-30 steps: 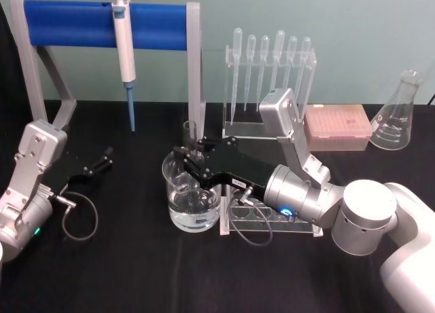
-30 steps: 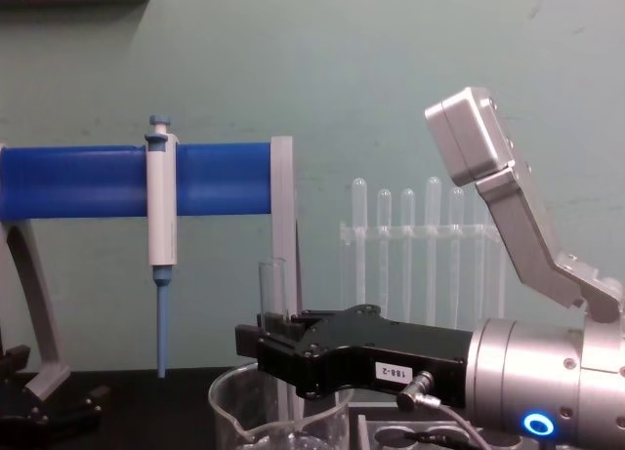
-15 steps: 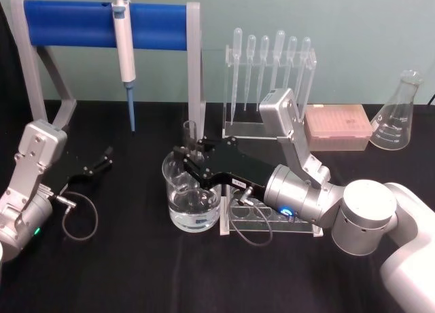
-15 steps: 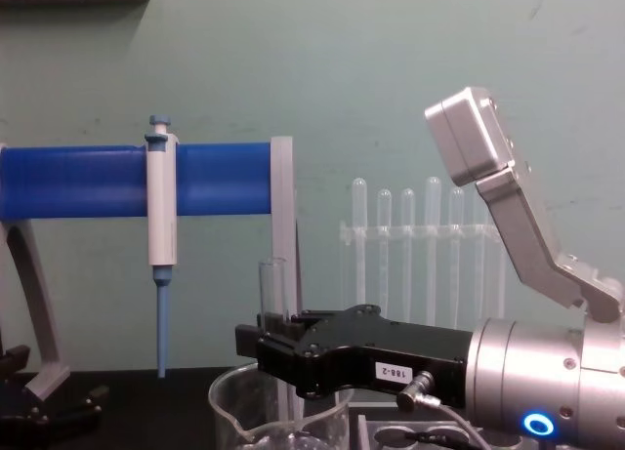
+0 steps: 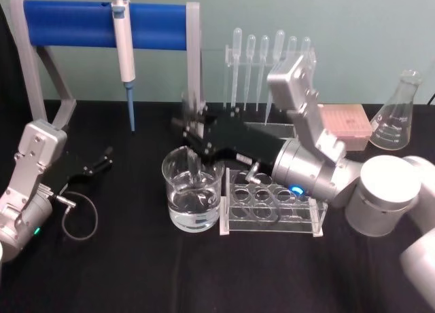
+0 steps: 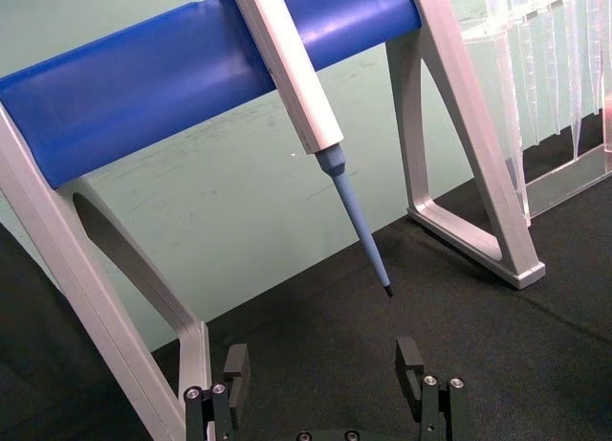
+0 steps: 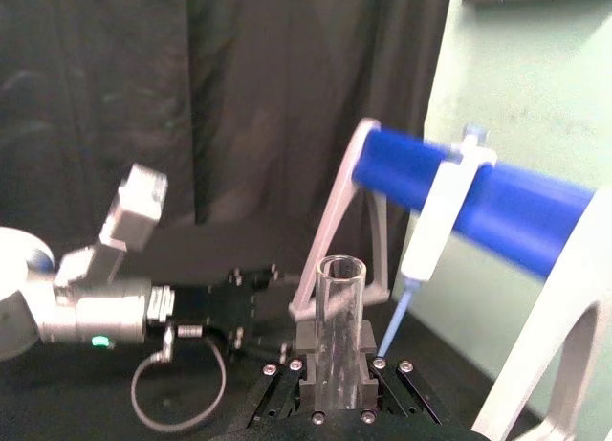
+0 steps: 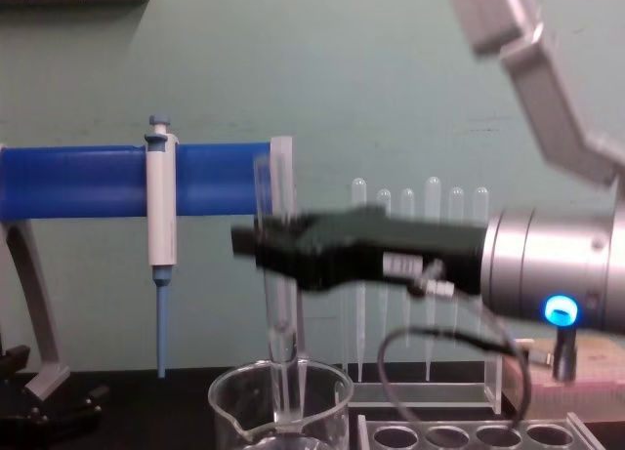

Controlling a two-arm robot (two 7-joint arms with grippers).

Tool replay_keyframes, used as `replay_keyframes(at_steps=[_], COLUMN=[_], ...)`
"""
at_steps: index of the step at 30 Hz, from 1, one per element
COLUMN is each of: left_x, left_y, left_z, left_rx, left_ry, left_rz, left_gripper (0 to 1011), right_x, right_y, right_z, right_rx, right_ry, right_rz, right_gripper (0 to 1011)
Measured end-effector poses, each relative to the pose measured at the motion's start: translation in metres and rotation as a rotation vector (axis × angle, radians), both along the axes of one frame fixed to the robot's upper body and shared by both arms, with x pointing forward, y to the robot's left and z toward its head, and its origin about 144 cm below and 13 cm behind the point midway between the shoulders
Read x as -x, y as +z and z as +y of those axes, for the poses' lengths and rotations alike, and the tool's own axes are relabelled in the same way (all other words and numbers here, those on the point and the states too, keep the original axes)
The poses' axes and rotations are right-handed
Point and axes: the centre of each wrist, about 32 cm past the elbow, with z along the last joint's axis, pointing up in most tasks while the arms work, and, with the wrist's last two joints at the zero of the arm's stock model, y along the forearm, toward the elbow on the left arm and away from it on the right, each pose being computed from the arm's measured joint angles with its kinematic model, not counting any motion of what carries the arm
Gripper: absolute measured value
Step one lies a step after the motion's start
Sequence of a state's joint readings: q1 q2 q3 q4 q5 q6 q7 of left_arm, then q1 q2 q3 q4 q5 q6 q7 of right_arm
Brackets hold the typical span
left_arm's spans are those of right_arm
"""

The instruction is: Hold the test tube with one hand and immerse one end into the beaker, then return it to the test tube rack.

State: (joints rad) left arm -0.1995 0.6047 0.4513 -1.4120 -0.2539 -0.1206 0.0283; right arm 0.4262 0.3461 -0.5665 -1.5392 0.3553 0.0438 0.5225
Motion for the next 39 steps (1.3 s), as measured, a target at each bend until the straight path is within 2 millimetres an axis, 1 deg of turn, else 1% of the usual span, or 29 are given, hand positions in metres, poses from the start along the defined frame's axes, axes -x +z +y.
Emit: replay_keyframes(at_steps=[1,2,4,5,7,8,12,15,18,19,21,24,25,28,35,39], left_x=[0.0,0.0,0.0,0.0,0.0,0.0,0.0,0.0,0.0,0.0,0.0,0.0,0.0,0.0,0.0,0.0], left_y=[0.0,0.0,0.0,0.0,0.0,0.0,0.0,0.0,0.0,0.0,0.0,0.0,0.0,0.0,0.0,0.0], left_z=[0.0,0.0,0.0,0.0,0.0,0.0,0.0,0.0,0.0,0.0,0.0,0.0,0.0,0.0,0.0,0.0], left_rx=[0.0,0.0,0.0,0.0,0.0,0.0,0.0,0.0,0.0,0.0,0.0,0.0,0.0,0.0,0.0,0.0], left_ry=[0.0,0.0,0.0,0.0,0.0,0.0,0.0,0.0,0.0,0.0,0.0,0.0,0.0,0.0,0.0,0.0], left_rz=[0.0,0.0,0.0,0.0,0.0,0.0,0.0,0.0,0.0,0.0,0.0,0.0,0.0,0.0,0.0,0.0], left_gripper=[1000,1000,1000,1000,1000,1000,1000,1000,1000,1000,1000,1000,1000,1000,1000,1000], right_x=[0.001,0.003,0.004,0.006,0.008,0.01,0.016,0.027,0.034,0.039,0.043,0.049,0.052,0.054,0.056,0.055], right_y=[0.005,0.015,0.023,0.032,0.039,0.046,0.057,0.063,0.062,0.06,0.057,0.047,0.041,0.027,0.009,0.002], right_z=[0.0,-0.002,-0.003,-0.005,-0.007,-0.009,-0.016,-0.029,-0.037,-0.043,-0.048,-0.055,-0.057,-0.06,-0.063,-0.064], right_rx=[-0.002,-0.007,-0.014,-0.026,-0.038,-0.05,-0.062,-0.059,-0.052,-0.044,-0.037,-0.03,-0.031,-0.03,-0.017,-0.016], right_ry=[0.001,0.002,0.003,0.003,0.002,0.0,-0.019,-0.061,-0.093,-0.114,-0.131,-0.162,-0.174,-0.193,-0.224,-0.234], right_rz=[-0.01,-0.026,-0.038,-0.051,-0.059,-0.067,-0.073,-0.073,-0.072,-0.069,-0.063,-0.043,-0.03,-0.005,0.027,0.036], right_gripper=[228,228,228,228,228,228,229,228,228,229,228,229,229,228,228,229])
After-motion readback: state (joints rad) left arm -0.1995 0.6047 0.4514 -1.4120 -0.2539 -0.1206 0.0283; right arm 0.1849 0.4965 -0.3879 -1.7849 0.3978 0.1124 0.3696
